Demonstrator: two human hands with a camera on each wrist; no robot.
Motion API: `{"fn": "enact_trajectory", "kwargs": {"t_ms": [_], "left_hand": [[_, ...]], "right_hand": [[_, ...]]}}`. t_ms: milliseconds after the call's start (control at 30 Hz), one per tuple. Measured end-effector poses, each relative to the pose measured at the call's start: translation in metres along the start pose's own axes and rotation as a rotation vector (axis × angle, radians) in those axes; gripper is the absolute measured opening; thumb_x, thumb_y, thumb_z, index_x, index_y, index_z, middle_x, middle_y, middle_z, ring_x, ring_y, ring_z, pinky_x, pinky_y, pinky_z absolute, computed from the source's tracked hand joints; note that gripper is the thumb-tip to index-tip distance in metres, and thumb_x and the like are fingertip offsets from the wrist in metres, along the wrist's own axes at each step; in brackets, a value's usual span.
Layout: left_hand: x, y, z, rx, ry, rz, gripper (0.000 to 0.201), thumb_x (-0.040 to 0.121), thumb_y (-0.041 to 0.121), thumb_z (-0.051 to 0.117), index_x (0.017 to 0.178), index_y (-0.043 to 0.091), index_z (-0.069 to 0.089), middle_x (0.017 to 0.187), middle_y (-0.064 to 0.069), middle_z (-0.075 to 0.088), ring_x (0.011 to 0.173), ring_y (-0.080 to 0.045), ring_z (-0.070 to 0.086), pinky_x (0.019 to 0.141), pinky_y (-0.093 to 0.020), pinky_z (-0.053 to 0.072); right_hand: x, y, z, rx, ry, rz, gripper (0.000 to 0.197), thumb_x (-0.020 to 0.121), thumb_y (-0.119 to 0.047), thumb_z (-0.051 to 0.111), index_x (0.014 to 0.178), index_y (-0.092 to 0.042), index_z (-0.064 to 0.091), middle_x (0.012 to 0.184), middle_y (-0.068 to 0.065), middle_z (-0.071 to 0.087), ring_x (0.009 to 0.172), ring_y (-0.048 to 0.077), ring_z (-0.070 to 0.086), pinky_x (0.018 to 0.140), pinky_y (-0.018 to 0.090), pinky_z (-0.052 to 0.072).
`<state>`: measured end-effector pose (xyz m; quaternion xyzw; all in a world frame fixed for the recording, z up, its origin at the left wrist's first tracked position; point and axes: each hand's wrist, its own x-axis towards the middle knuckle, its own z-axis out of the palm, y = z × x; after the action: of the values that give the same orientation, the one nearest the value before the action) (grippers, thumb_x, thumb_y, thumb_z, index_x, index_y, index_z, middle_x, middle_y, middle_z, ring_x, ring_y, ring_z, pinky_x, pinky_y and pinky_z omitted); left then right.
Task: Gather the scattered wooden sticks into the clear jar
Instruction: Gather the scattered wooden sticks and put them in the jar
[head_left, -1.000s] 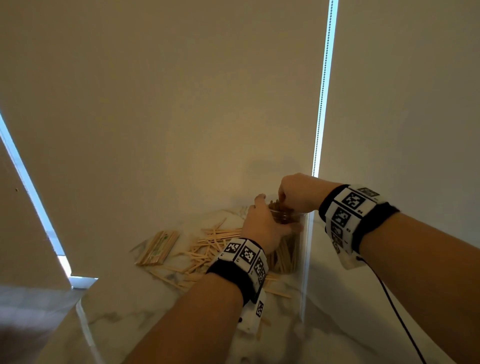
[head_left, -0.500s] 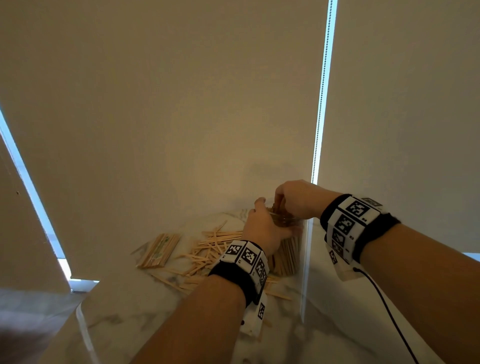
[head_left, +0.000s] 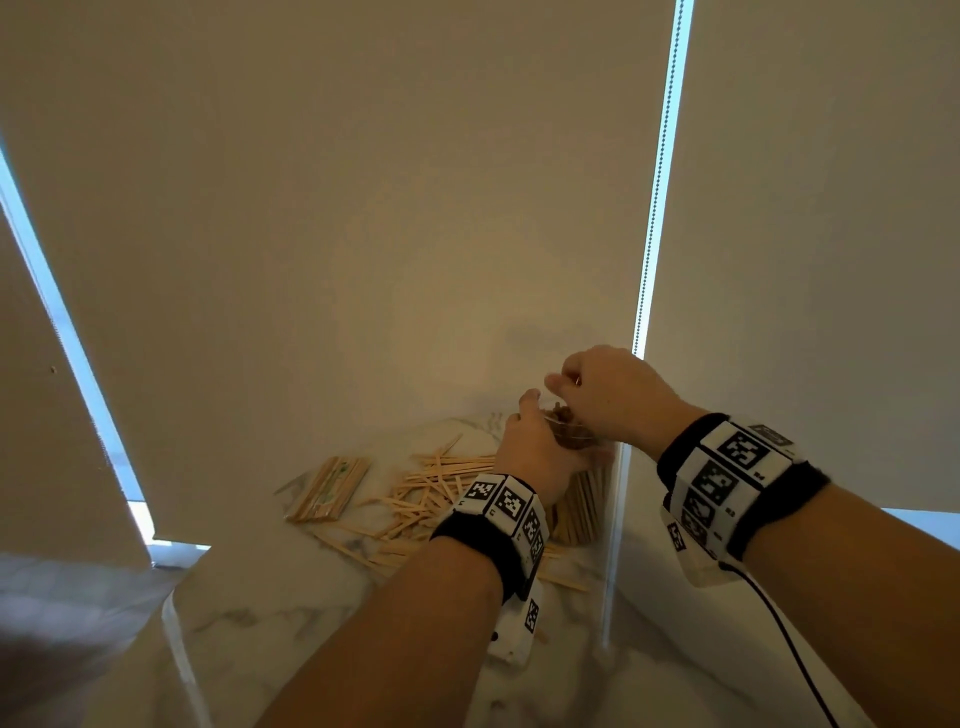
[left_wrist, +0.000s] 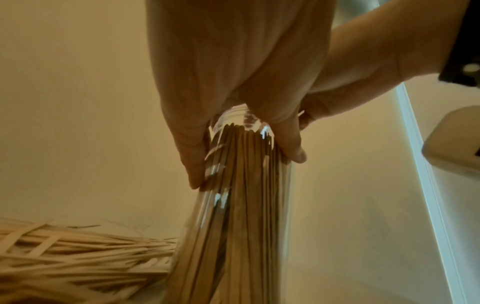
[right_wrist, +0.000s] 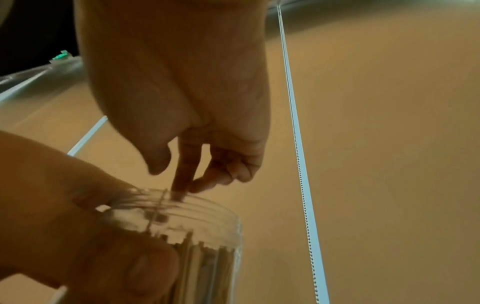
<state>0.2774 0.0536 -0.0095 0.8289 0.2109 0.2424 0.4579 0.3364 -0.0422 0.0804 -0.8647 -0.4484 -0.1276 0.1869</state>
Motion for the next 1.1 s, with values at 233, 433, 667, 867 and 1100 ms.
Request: {"fn": "enact_trajectory", "kwargs": {"t_ms": [233, 433, 667, 867, 1100], "left_hand": [[-0.008, 0.004, -0.045, 0.289, -0.176, 0.033, 0.109, 0.090, 0.034, 0.076, 0.164, 0.015, -0.003, 0.151, -0.015, 0.050, 0.131, -0.030, 0.054, 0.104, -0.032, 0.044], [-0.031, -0.020, -0.124, 0.748, -0.409, -0.108, 0.060, 0.091, 0.028, 0.077, 0.146, 0.019, 0.054, 0.140, 0.001, 0.062, 0.123, -0.017, 0.059, 0.097, -0.024, 0.041], [-0.061, -0.065, -0.125, 1.053, -0.602, -0.208, 0.078, 0.082, 0.046, 0.078, 0.145, 0.015, 0.044, 0.138, -0.009, 0.058, 0.122, -0.029, 0.057, 0.100, -0.039, 0.050], [-0.079, -0.061, -0.112, 0.923, -0.514, -0.184, 0.057, 0.086, 0.039, 0.078, 0.132, 0.011, 0.060, 0.128, -0.008, 0.063, 0.114, -0.026, 0.061, 0.094, -0.036, 0.053], [-0.109, -0.054, -0.105, 0.898, -0.487, -0.136, 0.066, 0.081, 0.048, 0.081, 0.136, 0.020, 0.056, 0.132, -0.001, 0.054, 0.119, -0.021, 0.056, 0.102, -0.035, 0.049]], "right_hand": [[-0.041, -0.036, 0.004, 0.152, 0.090, -0.064, 0.043, 0.098, -0.033, 0.047, 0.055, -0.025, 0.046, 0.057, -0.005, 0.050, 0.053, 0.008, 0.047, 0.050, 0.021, 0.031], [-0.059, -0.052, 0.052, -0.031, -0.444, -0.092, 0.037, 0.096, -0.045, 0.049, 0.086, -0.012, 0.063, 0.085, 0.004, 0.066, 0.076, 0.020, 0.062, 0.074, 0.037, 0.057], [-0.072, -0.056, 0.082, -0.202, -0.839, -0.030, 0.089, 0.070, -0.073, 0.069, 0.131, -0.010, 0.055, 0.128, 0.009, 0.058, 0.109, 0.027, 0.059, 0.096, 0.039, 0.050], [-0.083, -0.057, 0.084, -0.215, -0.772, -0.025, 0.079, 0.082, -0.056, 0.070, 0.138, -0.005, 0.047, 0.131, 0.013, 0.053, 0.113, 0.029, 0.057, 0.098, 0.039, 0.050], [-0.094, -0.059, 0.079, -0.191, -0.730, -0.030, 0.044, 0.091, -0.027, 0.066, 0.127, -0.004, 0.053, 0.120, 0.013, 0.060, 0.105, 0.027, 0.060, 0.088, 0.032, 0.053]]}}
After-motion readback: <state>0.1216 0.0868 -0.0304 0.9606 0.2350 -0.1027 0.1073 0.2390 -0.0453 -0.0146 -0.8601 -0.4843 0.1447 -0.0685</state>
